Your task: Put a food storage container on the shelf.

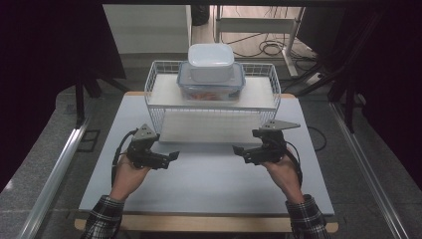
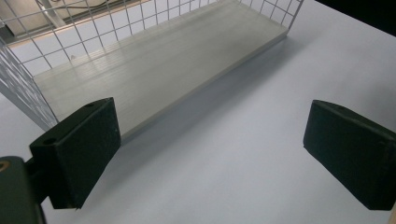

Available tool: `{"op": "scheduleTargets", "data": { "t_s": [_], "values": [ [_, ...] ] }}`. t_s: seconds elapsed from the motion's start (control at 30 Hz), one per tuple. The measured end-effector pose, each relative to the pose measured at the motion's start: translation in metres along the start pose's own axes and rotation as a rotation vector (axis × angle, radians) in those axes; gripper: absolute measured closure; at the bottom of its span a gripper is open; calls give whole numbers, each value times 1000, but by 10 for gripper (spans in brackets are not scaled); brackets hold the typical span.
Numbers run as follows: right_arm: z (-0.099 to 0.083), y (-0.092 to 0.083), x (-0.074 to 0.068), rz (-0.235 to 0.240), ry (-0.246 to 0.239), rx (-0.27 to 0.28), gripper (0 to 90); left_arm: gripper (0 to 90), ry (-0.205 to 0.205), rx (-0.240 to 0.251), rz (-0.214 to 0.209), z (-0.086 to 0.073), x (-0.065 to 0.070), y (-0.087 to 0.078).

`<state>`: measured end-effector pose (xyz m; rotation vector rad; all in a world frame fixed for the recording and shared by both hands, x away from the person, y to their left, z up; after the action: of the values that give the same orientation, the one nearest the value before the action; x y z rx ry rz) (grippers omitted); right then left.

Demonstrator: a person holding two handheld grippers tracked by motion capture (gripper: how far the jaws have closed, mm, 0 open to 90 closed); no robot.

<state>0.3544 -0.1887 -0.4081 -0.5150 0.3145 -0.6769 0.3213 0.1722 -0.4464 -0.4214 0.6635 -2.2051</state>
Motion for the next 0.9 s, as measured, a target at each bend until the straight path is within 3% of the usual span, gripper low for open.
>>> {"op": "scheduleTargets", "data": {
  "t_s": [0.57, 0.9],
  "values": [
    [-23, 3, -3, -3, 9, -31, 12, 40, 14, -26, -5, -20, 9, 6],
    [-32, 1, -4, 1, 9, -40, 12, 40, 9, -19, 9, -28, 11, -2]
  ]
}}
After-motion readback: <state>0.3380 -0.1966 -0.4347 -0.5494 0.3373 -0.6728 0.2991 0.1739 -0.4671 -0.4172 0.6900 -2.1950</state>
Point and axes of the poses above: each handheld gripper's, and its own axes: y roughly forward along the jaws, z roughly out of its top, x roughly to its right, the point moved 1 cm from there along y, roughly forward along the jaws, and after that the axes turned 2 degrees about -x, right-handed, at the moved point
